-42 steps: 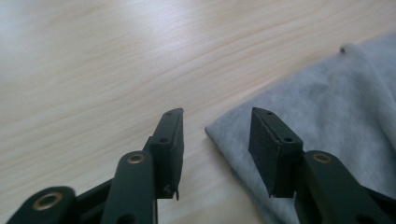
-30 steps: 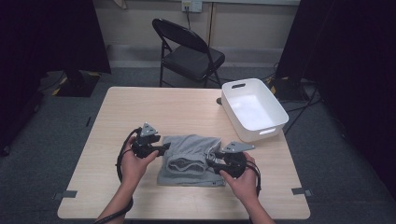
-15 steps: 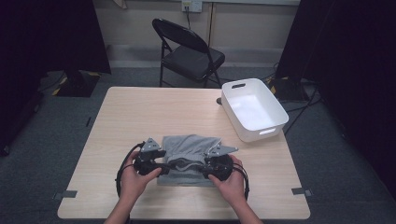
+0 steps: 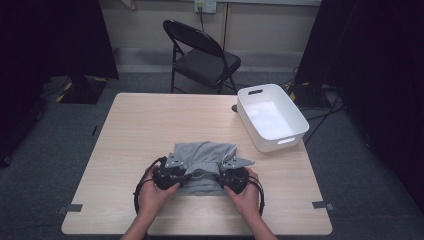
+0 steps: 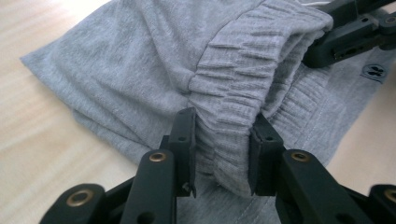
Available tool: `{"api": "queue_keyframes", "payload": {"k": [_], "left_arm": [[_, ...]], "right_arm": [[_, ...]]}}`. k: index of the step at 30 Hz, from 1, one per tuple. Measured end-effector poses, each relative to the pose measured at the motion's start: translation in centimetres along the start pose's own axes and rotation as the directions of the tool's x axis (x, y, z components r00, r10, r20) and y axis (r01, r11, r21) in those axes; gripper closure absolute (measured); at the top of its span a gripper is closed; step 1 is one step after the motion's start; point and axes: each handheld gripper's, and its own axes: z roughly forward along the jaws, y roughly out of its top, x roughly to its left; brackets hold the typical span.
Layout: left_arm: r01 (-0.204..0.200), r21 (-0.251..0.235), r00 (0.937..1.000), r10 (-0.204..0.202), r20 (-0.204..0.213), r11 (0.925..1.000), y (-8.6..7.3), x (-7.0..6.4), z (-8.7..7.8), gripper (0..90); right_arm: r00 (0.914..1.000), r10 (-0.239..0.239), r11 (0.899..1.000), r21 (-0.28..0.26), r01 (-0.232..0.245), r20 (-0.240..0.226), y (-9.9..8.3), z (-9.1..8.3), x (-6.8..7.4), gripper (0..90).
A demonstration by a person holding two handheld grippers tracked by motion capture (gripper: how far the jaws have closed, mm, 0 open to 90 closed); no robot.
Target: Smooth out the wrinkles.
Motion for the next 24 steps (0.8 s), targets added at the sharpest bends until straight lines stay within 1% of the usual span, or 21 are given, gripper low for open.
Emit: {"api": "queue_keyframes", "payload": {"k": [2, 3, 4, 5, 6, 7, 8, 9, 10, 11, 12, 13, 14, 15, 16, 17, 18, 21, 22, 23, 24], "left_arm": [[0.023, -0.007, 0.9997, -0.023, -0.013, 0.9997, 0.5, 0.3, 0.4, 70.5], [0.023, -0.003, 0.9996, -0.023, -0.017, 0.9997, 0.9, 0.5, 0.4, 73.2], [0.033, -0.011, 0.9992, -0.033, -0.022, 0.9994, 1.5, 0.7, 0.0, 75.6], [0.022, -0.014, 0.9994, -0.022, -0.025, 0.9997, 1.9, 0.8, -0.4, 77.5], [0.009, -0.032, 0.9997, -0.009, -0.020, 0.9995, 2.4, 0.7, -1.1, 77.9], [-0.004, -0.047, 0.9996, 0.003, -0.027, 0.9989, 2.7, 0.6, -1.6, 78.2], [-0.019, -0.051, 0.9996, 0.018, -0.022, 0.9985, 3.0, 0.4, -2.2, 78.4], [-0.024, -0.061, 0.9996, 0.024, -0.017, 0.9978, 3.1, 0.1, -2.8, 78.6], [-0.046, -0.071, 0.9989, 0.045, -0.018, 0.9964, 3.1, -0.2, -3.2, 78.6], [-0.061, -0.055, 0.9981, 0.061, -0.003, 0.9966, 2.9, -0.5, -3.5, 78.6], [-0.070, -0.039, 0.9975, 0.071, 0.008, 0.9968, 2.5, -0.8, -3.4, 78.6], [-0.077, -0.023, 0.9969, 0.077, 0.015, 0.9968, 2.2, -1.0, -3.1, 78.6], [-0.077, 0.000, 0.9965, 0.077, 0.032, 0.9971, 1.6, -1.2, -2.6, 78.5], [-0.083, 0.004, 0.9962, 0.083, 0.026, 0.9965, 1.1, -1.4, -2.1, 78.3], [-0.081, 0.008, 0.9963, 0.081, 0.027, 0.9966, 0.6, -1.6, -1.6, 77.8], [-0.070, 0.026, 0.9969, 0.069, 0.038, 0.9972, 0.3, -1.8, -1.3, 77.0], [-0.073, 0.024, 0.9968, 0.072, 0.036, 0.9971, 0.1, -2.0, -1.3, 76.3], [-0.084, 0.049, 0.9954, 0.081, 0.050, 0.9953, 0.1, -2.0, -1.6, 74.4], [-0.073, 0.058, 0.9957, 0.069, 0.061, 0.9957, 0.2, -1.9, -1.8, 71.4], [-0.067, 0.041, 0.9959, 0.064, 0.064, 0.9969, 0.3, -1.7, -2.2, 67.6], [-0.055, 0.030, 0.9957, 0.052, 0.076, 0.9981, 0.4, -1.6, -2.5, 65.9]], "right_arm": [[0.9998, 0.018, 1.000, -0.015, -0.018, 0.012, 0.3, 0.5, -0.6, 74.3], [0.9994, 0.031, 0.999, -0.027, -0.031, 0.017, 0.6, 0.7, -0.8, 75.5], [0.9991, 0.040, 0.999, -0.035, -0.039, 0.012, 0.9, 0.8, -1.1, 77.2], [0.9991, 0.041, 0.998, -0.050, -0.041, 0.010, 1.4, 0.6, -1.2, 78.6], [0.9993, 0.037, 0.997, -0.060, -0.037, 0.006, 1.8, 0.3, -1.2, 79.1], [0.9998, 0.017, 0.997, -0.077, -0.017, 0.008, 2.3, -0.4, -1.1, 79.6], [1.0000, 0.005, 0.996, -0.086, -0.004, 0.007, 2.5, -0.8, -1.0, 79.7], [1.0000, 0.001, 0.995, -0.097, -0.001, -0.001, 2.7, -1.5, -0.9, 79.8], [0.9999, -0.011, 0.993, -0.113, 0.011, -0.001, 2.7, -2.2, -0.7, 80.0], [0.9996, -0.029, 0.993, -0.117, 0.029, 0.000, 2.6, -2.8, -0.4, 79.9], [0.9990, -0.045, 0.993, -0.107, 0.044, -0.004, 2.3, -3.1, -0.2, 79.8], [0.9987, -0.051, 0.995, -0.088, 0.051, -0.002, 1.6, -3.3, -0.1, 79.3], [0.9989, -0.046, 0.996, -0.081, 0.045, -0.008, 1.2, -3.2, -0.1, 79.0], [0.9991, -0.041, 0.997, -0.069, 0.040, -0.012, 0.6, -3.0, -0.1, 78.2], [0.9994, -0.034, 0.998, -0.057, 0.033, -0.011, -0.1, -2.7, -0.1, 77.2], [0.9995, -0.027, 0.998, -0.049, 0.027, -0.013, -0.6, -2.4, 0.0, 76.1], [0.9995, -0.027, 0.999, -0.042, 0.026, -0.019, -0.9, -2.3, 0.1, 74.4], [0.9990, -0.029, 0.999, -0.021, 0.028, -0.033, -1.3, -2.4, 0.0, 65.2], [0.9989, -0.030, 0.999, -0.026, 0.029, -0.035, -1.2, -2.7, -0.1, 59.7], [0.9989, -0.021, 0.999, -0.043, 0.020, -0.042, -0.9, -3.1, -0.3, 56.8], [0.9985, -0.011, 0.998, -0.057, 0.008, -0.054, -0.7, -3.5, -0.6, 56.6]]}}
